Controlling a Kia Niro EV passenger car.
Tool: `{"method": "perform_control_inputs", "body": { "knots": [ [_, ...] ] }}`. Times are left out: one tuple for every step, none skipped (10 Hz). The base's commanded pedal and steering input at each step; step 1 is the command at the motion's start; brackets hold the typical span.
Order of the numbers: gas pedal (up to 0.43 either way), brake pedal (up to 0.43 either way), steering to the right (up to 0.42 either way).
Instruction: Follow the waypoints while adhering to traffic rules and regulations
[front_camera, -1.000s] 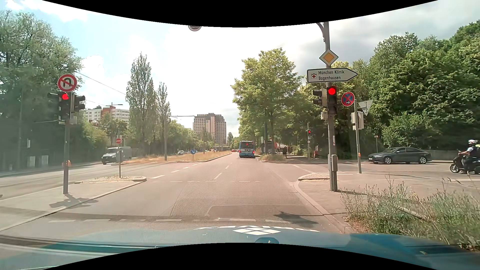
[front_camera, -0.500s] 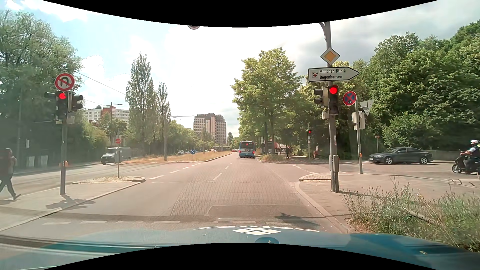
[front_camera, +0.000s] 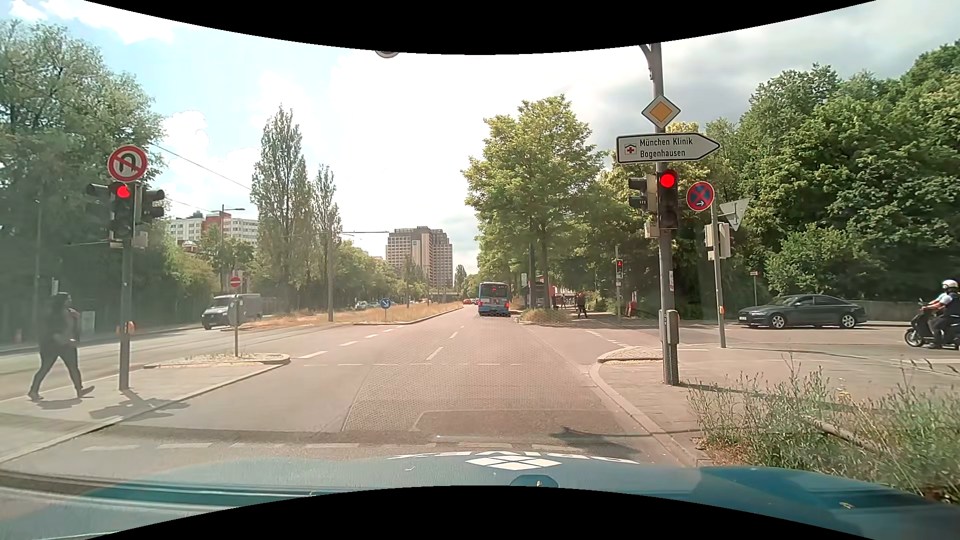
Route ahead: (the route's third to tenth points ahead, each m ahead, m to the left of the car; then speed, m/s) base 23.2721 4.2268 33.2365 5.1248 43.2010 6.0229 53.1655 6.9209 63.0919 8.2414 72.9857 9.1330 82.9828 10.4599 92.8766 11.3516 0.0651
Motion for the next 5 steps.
{"method": "perform_control_inputs", "body": {
  "knots": [
    [0.0,0.177,-0.001],
    [0.0,0.189,-0.001],
    [0.0,0.207,-0.001],
    [0.0,0.207,-0.001],
    [0.0,0.213,-0.001]
  ]
}}
